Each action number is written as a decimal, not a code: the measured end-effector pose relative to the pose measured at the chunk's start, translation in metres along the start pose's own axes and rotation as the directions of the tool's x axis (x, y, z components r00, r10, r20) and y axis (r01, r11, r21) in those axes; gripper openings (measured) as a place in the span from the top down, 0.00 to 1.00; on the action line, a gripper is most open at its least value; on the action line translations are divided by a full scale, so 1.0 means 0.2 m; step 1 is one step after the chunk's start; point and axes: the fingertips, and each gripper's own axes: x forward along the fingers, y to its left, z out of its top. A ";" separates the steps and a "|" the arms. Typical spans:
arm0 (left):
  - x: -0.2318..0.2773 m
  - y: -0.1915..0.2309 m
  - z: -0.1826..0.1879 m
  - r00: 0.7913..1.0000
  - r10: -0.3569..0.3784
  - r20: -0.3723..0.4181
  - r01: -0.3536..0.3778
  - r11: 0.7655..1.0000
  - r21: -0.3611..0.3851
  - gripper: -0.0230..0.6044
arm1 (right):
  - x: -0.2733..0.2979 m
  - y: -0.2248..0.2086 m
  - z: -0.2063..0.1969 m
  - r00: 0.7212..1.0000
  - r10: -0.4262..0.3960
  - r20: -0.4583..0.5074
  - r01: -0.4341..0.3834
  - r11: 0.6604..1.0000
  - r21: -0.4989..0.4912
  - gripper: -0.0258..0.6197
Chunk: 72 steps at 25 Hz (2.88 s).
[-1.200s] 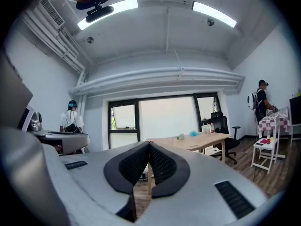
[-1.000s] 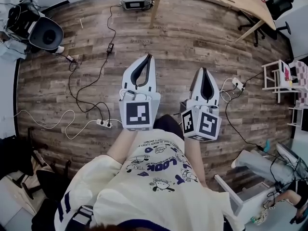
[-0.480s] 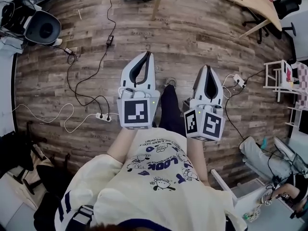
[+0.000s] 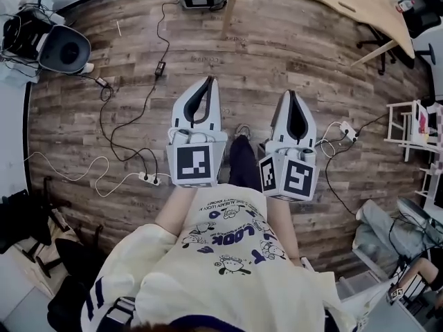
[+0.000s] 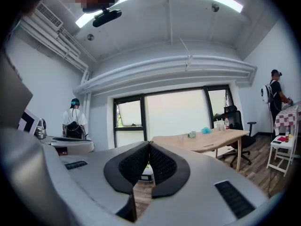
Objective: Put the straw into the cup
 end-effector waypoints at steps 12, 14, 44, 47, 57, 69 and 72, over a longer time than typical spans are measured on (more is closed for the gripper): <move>0.56 -0.21 0.16 1.000 -0.005 0.026 0.004 0.999 0.035 0.92 | 0.49 -0.40 0.10 0.999 0.027 0.019 -0.027 0.999 0.018 0.96; 0.65 -0.24 0.17 0.999 -0.005 0.032 0.004 0.999 0.035 0.92 | 0.55 -0.45 0.12 0.999 0.033 0.027 -0.033 0.999 0.017 0.96; 1.48 -0.15 0.16 0.998 -0.063 0.001 0.063 0.998 -0.008 0.92 | 1.26 -0.69 0.04 1.000 -0.006 -0.022 0.006 1.000 -0.012 0.96; 1.59 -0.06 0.15 0.998 -0.056 -0.009 0.056 0.998 -0.020 0.92 | 1.40 -0.64 0.02 0.999 0.008 -0.037 -0.008 1.000 -0.017 0.96; 1.92 0.16 0.25 0.997 -0.078 0.020 0.079 0.997 -0.025 0.92 | 1.77 -0.61 0.09 0.999 -0.027 -0.019 0.026 0.999 -0.040 0.96; 2.15 0.21 0.23 0.993 -0.116 -0.019 0.115 0.992 -0.047 0.92 | 1.96 -0.66 0.05 0.996 -0.070 -0.060 0.067 0.996 -0.052 0.96; 2.20 0.18 0.22 0.993 -0.116 -0.030 0.115 0.992 -0.051 0.92 | 2.00 -0.71 0.04 0.994 -0.077 -0.078 0.074 0.996 -0.049 0.96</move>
